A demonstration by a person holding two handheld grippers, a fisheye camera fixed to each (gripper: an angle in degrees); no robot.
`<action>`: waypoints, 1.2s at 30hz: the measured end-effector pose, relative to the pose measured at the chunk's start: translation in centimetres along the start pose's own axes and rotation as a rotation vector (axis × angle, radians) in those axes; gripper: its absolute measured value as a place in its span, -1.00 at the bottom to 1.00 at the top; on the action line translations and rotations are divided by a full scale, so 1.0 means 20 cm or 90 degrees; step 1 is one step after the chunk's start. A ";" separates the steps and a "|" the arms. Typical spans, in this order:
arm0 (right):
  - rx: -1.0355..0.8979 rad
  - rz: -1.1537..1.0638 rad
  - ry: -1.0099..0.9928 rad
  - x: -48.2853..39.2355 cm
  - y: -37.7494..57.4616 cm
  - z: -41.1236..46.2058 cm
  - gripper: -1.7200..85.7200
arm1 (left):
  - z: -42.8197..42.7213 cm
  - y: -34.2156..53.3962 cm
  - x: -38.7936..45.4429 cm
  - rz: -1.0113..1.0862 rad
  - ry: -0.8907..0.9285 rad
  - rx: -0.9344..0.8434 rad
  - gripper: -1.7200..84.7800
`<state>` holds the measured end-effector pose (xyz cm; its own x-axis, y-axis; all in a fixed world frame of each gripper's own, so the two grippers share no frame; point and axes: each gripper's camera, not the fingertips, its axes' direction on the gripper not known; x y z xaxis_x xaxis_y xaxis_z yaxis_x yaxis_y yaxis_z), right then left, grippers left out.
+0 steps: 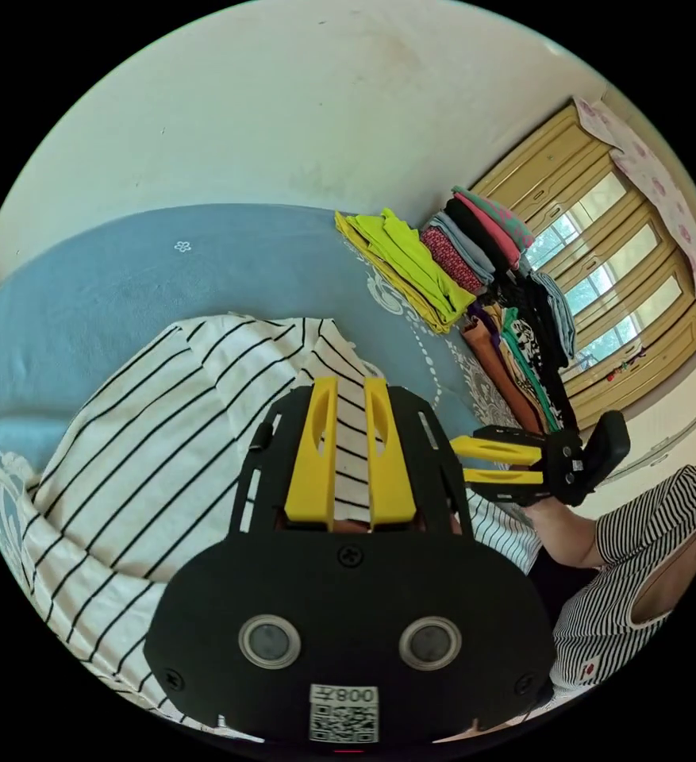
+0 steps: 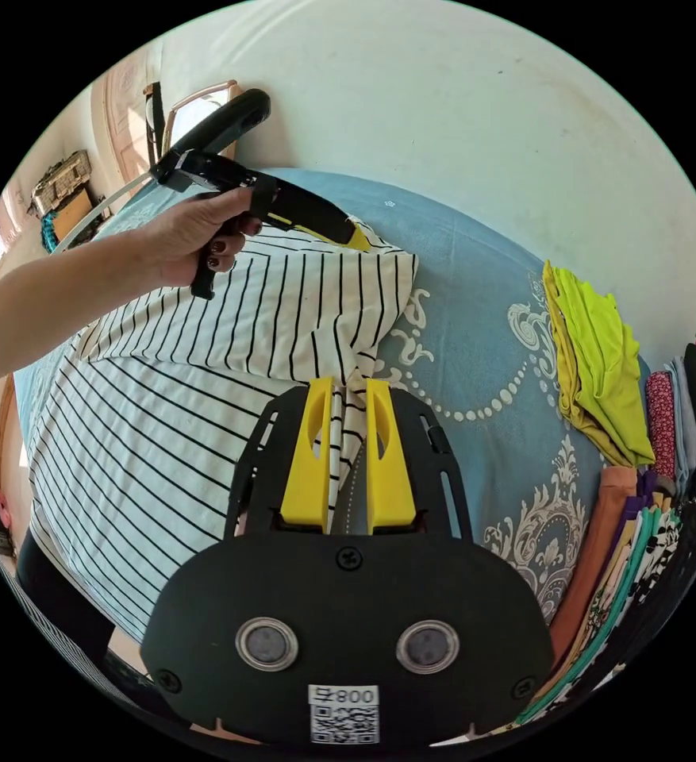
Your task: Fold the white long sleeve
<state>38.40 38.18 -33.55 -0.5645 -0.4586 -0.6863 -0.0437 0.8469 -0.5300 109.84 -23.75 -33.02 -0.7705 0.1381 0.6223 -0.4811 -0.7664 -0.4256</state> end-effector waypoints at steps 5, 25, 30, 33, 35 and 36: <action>0.001 -0.013 -0.029 0.09 0.06 0.03 -0.82 | 0.26 -0.30 0.12 0.023 -0.043 -0.021 -0.82; 0.020 0.099 -0.134 0.74 0.44 -0.02 -0.93 | 0.62 -0.64 0.56 0.013 -0.076 0.001 -0.93; 0.037 0.106 -0.104 0.79 0.50 -0.10 -0.95 | 0.45 -0.51 0.73 0.045 -0.048 0.041 -0.94; 0.065 0.079 -0.106 0.78 0.47 -0.14 -0.96 | 0.43 -0.45 0.80 0.056 -0.072 0.044 -0.95; 0.060 0.063 -0.098 0.78 0.43 -0.13 -0.96 | 0.45 -0.46 0.81 0.056 -0.031 0.025 -0.95; 0.047 0.055 -0.085 0.78 0.41 -0.10 -0.96 | 0.48 -0.46 0.82 0.058 -0.013 0.008 -0.95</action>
<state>27.57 38.45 -47.61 -0.4490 -0.4213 -0.7880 0.0629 0.8648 -0.4982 105.56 -20.36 -12.57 -0.8024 0.0547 0.5943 -0.4040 -0.7827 -0.4735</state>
